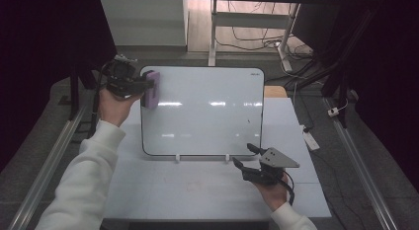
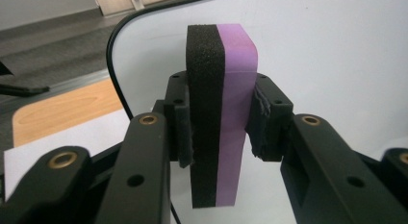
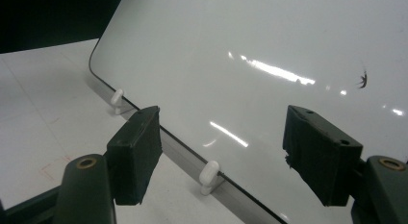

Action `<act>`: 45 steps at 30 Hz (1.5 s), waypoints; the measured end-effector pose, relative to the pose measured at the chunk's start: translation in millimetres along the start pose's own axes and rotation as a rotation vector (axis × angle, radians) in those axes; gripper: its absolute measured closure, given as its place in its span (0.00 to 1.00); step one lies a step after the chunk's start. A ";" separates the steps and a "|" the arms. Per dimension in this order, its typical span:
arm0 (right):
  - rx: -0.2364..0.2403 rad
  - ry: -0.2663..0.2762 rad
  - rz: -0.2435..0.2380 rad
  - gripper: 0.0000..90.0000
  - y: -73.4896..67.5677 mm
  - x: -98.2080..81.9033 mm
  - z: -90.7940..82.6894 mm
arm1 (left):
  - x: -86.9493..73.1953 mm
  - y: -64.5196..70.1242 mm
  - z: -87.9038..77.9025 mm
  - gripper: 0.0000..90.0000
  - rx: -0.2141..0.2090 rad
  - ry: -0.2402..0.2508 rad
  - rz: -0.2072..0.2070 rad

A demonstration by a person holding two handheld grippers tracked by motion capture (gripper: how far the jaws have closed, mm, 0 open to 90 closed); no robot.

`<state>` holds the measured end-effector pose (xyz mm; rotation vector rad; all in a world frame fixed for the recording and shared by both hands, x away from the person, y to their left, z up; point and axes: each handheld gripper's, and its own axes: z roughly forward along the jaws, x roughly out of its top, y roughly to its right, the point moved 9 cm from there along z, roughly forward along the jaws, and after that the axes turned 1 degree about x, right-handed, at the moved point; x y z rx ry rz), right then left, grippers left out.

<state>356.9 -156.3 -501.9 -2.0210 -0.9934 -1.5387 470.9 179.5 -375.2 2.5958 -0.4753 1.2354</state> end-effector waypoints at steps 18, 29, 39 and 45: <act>-0.002 -0.006 -0.005 0.32 -1.2 -1.2 0.8 | 5.1 6.3 19.7 0.71 0.094 -0.025 0.010; -0.006 0.004 -0.001 0.32 0.9 0.1 -1.4 | 1.2 11.2 26.3 0.51 0.132 0.009 0.050; -0.003 -0.045 0.017 0.32 14.1 -6.1 -3.5 | -15.3 22.8 -1.2 0.38 -0.030 0.127 0.077; -0.011 -0.093 0.007 0.33 22.9 -13.9 -5.3 | -42.3 24.9 -17.0 0.37 -0.091 0.152 0.089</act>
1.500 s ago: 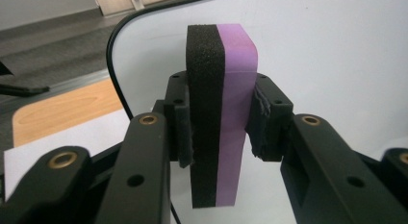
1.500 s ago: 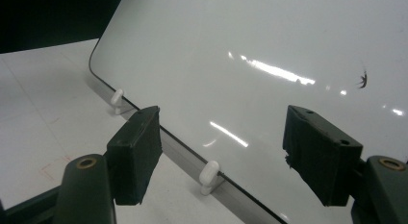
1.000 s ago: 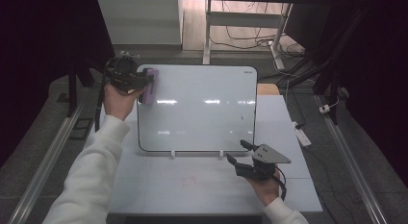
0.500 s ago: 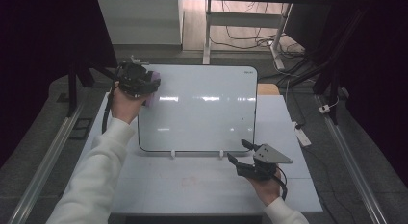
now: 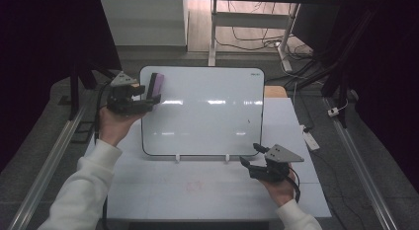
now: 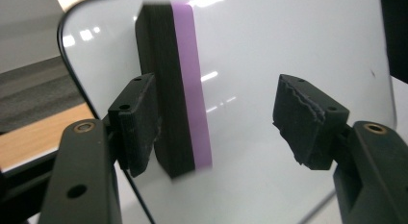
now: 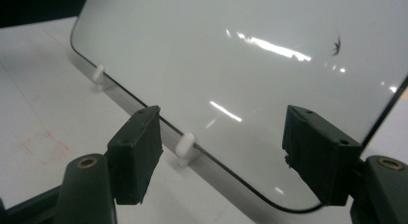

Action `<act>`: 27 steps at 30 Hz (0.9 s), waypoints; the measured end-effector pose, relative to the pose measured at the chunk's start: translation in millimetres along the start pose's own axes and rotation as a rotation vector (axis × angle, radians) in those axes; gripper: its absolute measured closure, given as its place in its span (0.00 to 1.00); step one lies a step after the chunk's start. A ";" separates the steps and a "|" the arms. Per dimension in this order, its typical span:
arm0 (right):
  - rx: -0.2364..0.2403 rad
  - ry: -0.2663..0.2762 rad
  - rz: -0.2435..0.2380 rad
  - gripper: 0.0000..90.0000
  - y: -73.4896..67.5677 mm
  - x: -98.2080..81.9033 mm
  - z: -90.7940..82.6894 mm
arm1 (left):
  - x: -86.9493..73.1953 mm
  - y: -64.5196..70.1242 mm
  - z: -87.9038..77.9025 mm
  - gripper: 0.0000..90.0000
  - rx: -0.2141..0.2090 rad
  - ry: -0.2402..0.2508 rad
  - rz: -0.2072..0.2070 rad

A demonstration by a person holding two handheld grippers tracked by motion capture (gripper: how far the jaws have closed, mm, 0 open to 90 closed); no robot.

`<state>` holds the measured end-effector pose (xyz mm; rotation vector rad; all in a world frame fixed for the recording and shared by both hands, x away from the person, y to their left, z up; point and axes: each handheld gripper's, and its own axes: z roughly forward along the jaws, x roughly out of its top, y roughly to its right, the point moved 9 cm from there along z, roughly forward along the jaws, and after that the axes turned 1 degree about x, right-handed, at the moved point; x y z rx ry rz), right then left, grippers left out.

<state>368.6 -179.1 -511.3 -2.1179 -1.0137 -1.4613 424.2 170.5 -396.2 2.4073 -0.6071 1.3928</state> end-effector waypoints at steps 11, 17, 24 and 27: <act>-0.008 -0.087 -0.009 0.35 20.7 -19.3 -9.0 | -76.9 19.5 -24.5 0.38 -0.138 -0.021 -0.031; 0.012 -0.101 0.015 0.35 29.7 -27.8 -20.3 | -119.8 32.3 -32.2 0.38 -0.180 -0.025 -0.035; 0.011 -0.104 0.016 0.35 35.2 -32.1 -28.1 | -155.1 36.6 -34.1 0.37 -0.194 -0.059 -0.058; 0.006 -0.107 0.013 0.35 37.3 -33.1 -29.3 | -164.3 36.9 -33.6 0.37 -0.193 -0.071 -0.058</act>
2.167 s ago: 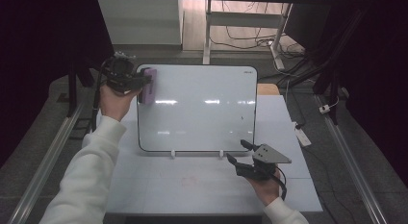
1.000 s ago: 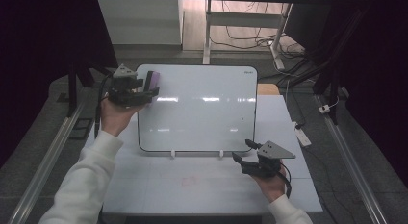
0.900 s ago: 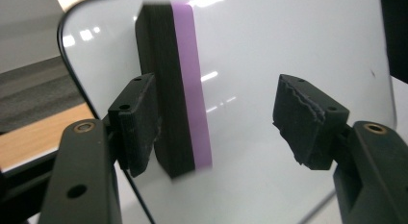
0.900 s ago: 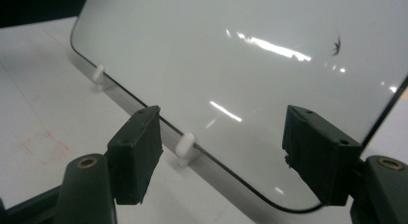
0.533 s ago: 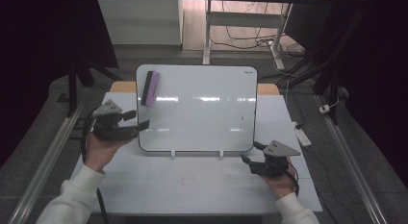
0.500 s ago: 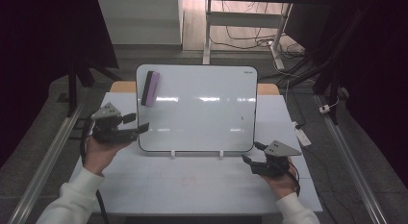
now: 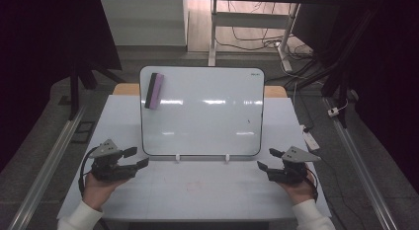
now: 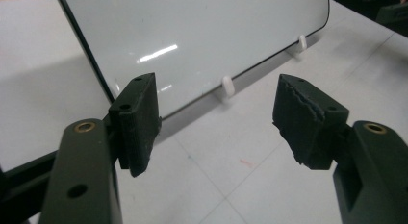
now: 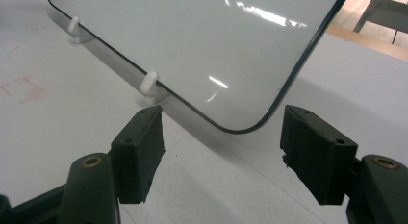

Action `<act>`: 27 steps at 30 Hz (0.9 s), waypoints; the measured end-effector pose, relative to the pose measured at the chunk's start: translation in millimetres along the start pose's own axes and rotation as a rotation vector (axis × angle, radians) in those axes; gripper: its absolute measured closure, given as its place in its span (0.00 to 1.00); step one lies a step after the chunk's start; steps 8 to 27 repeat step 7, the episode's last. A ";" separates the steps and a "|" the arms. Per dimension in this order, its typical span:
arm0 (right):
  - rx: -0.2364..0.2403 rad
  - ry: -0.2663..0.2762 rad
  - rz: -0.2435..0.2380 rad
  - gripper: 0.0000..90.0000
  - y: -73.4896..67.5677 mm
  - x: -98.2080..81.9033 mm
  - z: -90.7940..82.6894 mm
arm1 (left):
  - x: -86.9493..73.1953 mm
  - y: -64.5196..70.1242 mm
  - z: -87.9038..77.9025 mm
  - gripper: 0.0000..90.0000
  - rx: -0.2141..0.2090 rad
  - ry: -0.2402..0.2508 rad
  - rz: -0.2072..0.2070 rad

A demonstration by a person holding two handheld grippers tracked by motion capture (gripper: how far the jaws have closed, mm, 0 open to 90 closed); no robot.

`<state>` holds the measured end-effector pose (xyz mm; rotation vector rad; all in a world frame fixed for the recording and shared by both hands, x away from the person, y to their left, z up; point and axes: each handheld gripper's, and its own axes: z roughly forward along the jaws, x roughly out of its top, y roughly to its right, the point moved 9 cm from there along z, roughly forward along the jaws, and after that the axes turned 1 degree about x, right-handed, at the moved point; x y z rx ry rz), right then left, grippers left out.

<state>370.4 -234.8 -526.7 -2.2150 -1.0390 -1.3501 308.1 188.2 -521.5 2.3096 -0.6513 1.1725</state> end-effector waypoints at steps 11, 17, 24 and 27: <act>-0.005 -0.005 -0.029 0.35 -0.3 1.2 -0.9 | -2.7 -1.8 1.7 0.37 -0.001 0.001 -0.007; -0.005 -0.005 -0.029 0.35 -0.3 1.2 -0.9 | -2.7 -1.8 1.7 0.37 -0.001 0.001 -0.007; -0.005 -0.005 -0.029 0.35 -0.3 1.2 -0.9 | -2.7 -1.8 1.7 0.37 -0.001 0.001 -0.007; -0.005 -0.005 -0.029 0.35 -0.3 1.2 -0.9 | -2.7 -1.8 1.7 0.37 -0.001 0.001 -0.007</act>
